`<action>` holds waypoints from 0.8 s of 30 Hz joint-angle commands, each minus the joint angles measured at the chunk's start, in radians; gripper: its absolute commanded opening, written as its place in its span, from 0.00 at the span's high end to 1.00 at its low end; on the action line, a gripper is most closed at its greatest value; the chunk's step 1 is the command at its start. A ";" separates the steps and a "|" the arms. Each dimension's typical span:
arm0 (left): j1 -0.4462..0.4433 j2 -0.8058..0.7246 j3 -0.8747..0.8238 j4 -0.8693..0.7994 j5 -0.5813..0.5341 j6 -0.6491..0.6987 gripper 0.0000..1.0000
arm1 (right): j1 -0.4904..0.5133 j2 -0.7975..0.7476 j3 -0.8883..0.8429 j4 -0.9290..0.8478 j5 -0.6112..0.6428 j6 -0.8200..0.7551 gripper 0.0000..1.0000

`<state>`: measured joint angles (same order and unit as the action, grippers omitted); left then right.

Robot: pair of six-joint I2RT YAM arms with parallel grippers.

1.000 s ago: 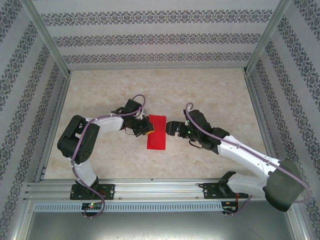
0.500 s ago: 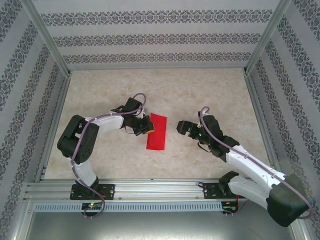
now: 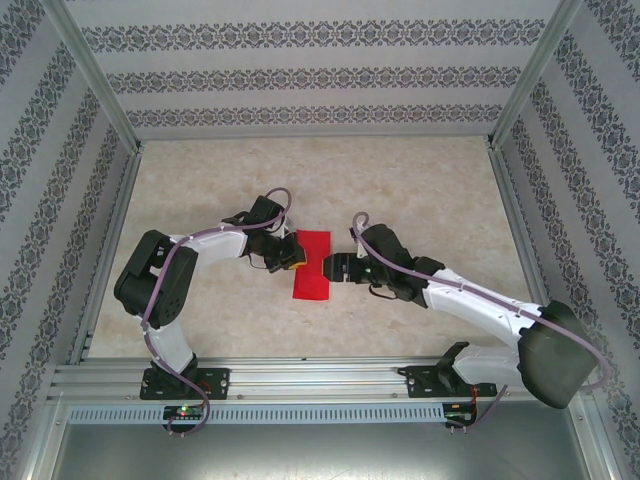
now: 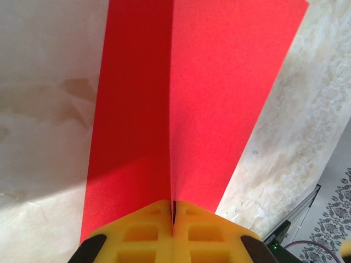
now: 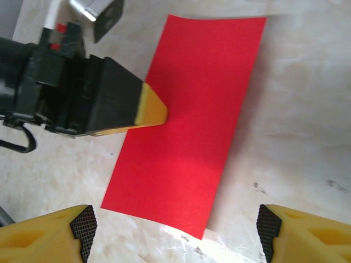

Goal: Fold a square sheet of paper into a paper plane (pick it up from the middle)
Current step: Fold the triangle a second time at the center of the table.

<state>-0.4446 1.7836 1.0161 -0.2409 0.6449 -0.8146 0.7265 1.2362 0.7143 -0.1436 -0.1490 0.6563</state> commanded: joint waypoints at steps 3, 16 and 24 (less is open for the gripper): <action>0.002 -0.036 -0.019 0.006 -0.016 -0.009 1.00 | 0.064 0.014 0.054 -0.073 0.111 -0.081 0.23; 0.002 -0.007 0.055 -0.059 -0.025 0.012 1.00 | 0.183 0.034 0.057 -0.092 0.161 -0.241 0.18; 0.001 -0.016 0.048 -0.060 -0.004 0.017 0.96 | 0.301 0.213 0.191 -0.106 0.236 -0.305 0.17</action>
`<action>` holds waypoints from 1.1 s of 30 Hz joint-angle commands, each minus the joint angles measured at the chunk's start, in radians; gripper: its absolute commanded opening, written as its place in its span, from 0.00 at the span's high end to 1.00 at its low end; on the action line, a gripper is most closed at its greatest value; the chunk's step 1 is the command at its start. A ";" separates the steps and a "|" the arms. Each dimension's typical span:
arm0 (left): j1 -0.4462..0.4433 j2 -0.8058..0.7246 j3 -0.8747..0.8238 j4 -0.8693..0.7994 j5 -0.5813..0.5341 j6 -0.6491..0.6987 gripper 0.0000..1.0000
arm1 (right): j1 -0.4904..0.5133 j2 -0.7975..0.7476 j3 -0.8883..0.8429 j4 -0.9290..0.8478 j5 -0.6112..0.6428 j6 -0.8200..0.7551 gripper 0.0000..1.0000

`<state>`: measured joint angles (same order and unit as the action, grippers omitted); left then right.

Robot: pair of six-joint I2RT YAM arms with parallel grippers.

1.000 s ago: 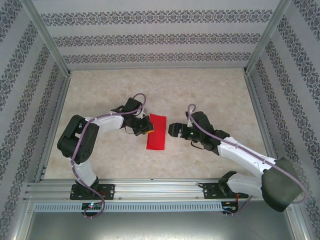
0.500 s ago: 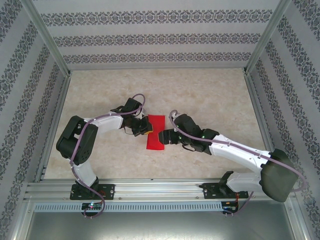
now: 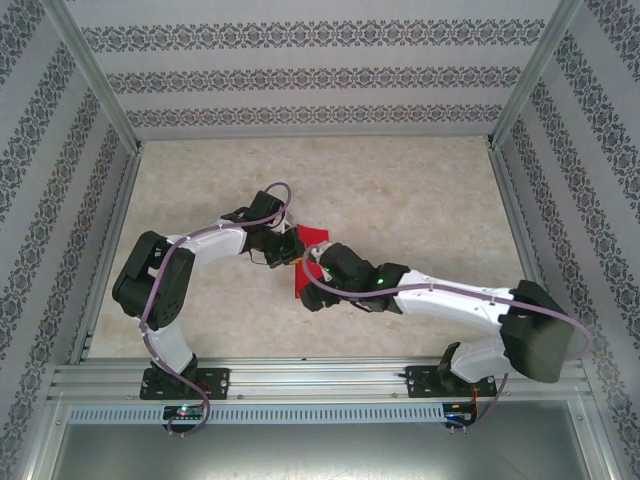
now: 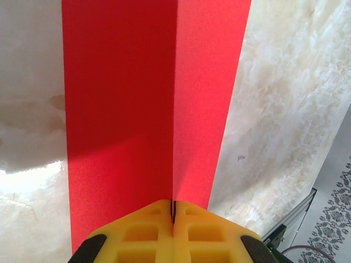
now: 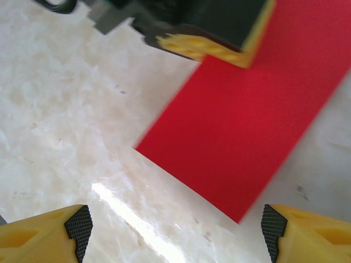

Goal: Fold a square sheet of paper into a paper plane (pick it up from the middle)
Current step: Fold the triangle a second time at the center of the table.

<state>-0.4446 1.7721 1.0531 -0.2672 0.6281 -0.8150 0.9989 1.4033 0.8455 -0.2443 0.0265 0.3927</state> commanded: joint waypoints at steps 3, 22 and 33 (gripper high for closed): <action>0.003 -0.014 0.007 -0.033 0.015 0.019 0.92 | 0.048 0.099 0.095 -0.018 0.088 -0.043 0.16; 0.001 -0.022 -0.005 -0.013 0.039 0.013 0.90 | 0.096 0.260 0.223 -0.116 0.250 -0.060 0.36; 0.000 -0.040 -0.011 -0.017 0.032 0.012 0.90 | 0.110 0.240 0.198 -0.101 0.288 -0.058 0.76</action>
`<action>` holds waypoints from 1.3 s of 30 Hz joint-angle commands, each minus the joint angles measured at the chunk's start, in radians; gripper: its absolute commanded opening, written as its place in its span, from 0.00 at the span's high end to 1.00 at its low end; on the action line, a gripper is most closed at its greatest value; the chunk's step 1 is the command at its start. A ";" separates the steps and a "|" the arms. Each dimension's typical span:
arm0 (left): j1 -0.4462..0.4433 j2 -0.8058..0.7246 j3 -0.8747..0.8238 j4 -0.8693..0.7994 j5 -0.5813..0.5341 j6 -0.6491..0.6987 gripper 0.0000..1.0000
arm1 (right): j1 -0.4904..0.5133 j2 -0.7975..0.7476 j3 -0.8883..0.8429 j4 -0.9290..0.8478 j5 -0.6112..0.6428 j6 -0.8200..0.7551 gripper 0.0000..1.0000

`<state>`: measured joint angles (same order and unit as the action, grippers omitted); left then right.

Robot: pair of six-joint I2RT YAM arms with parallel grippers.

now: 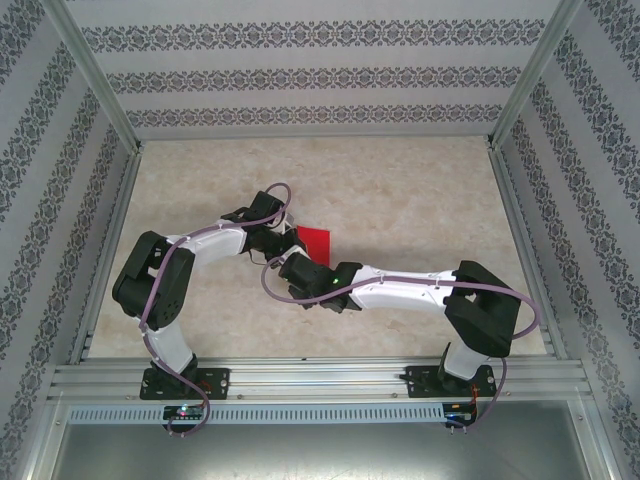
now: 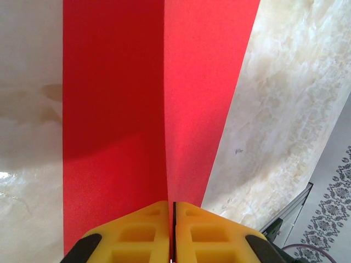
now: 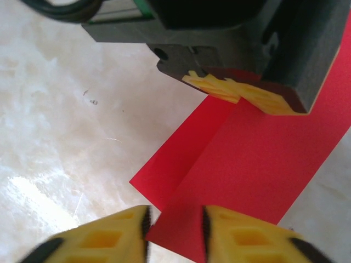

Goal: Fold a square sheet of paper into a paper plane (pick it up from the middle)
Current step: Fold the triangle a second time at the center of the table.

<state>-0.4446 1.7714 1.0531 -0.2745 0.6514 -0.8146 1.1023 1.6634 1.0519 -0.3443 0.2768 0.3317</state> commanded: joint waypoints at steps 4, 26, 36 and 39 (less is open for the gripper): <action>-0.001 -0.044 -0.017 -0.008 0.007 0.008 0.90 | 0.004 -0.019 -0.007 -0.003 0.027 0.004 0.90; -0.018 -0.309 -0.178 -0.149 -0.234 -0.014 0.62 | -0.281 -0.185 -0.329 0.444 -0.588 0.245 1.00; -0.137 -0.197 -0.148 -0.099 -0.189 -0.015 0.78 | -0.376 -0.165 -0.377 0.494 -0.692 0.265 0.99; -0.166 -0.148 -0.122 -0.093 -0.197 -0.024 0.82 | -0.394 -0.159 -0.386 0.505 -0.703 0.277 0.98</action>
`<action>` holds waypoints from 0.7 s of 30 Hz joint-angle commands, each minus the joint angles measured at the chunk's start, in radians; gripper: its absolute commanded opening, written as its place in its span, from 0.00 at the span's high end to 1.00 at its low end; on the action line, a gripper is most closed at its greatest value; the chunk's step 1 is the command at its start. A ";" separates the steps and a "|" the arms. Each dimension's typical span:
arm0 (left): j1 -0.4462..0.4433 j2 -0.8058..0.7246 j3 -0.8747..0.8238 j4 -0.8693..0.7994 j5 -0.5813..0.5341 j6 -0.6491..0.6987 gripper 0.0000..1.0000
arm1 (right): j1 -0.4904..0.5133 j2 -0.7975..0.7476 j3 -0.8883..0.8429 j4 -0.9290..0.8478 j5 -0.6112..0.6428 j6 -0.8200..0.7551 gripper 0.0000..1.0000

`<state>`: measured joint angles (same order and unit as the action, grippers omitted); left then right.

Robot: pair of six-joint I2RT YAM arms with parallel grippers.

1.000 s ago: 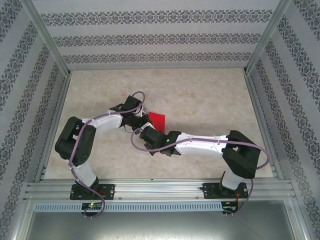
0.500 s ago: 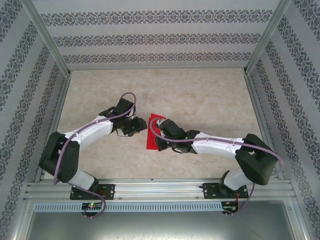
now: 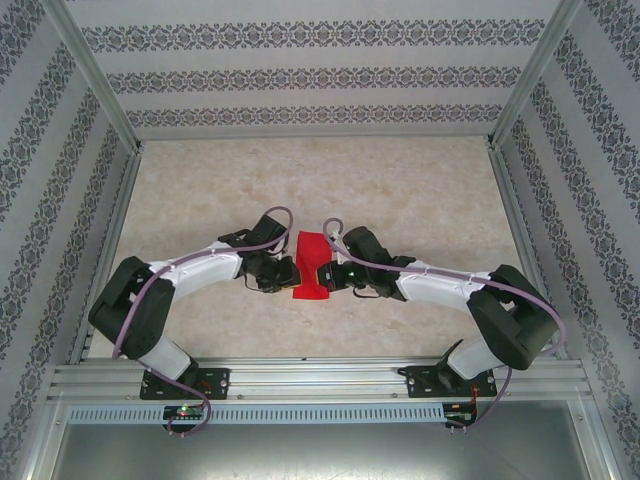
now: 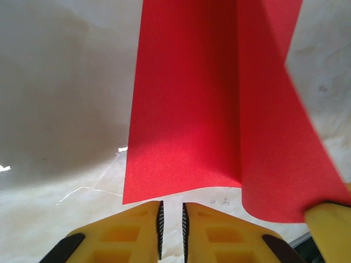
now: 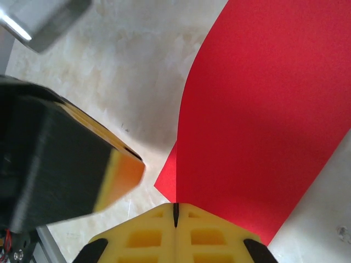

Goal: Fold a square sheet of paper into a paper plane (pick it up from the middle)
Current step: Fold the triangle a second time at the center of the table.

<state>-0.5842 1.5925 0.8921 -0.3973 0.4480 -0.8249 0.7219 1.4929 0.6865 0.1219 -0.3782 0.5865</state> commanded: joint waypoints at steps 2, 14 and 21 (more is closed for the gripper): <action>-0.039 0.057 0.048 0.037 0.005 -0.020 0.83 | -0.020 0.013 -0.024 0.038 -0.053 0.023 0.98; -0.054 0.139 0.058 0.022 -0.029 -0.015 0.89 | -0.046 0.025 -0.001 -0.065 -0.003 -0.019 0.96; -0.056 0.150 0.052 0.004 -0.054 -0.002 0.89 | -0.062 0.078 0.073 -0.155 0.006 -0.084 0.95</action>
<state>-0.6277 1.7264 0.9379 -0.3714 0.4202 -0.8379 0.6682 1.5486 0.7143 0.0216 -0.3889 0.5526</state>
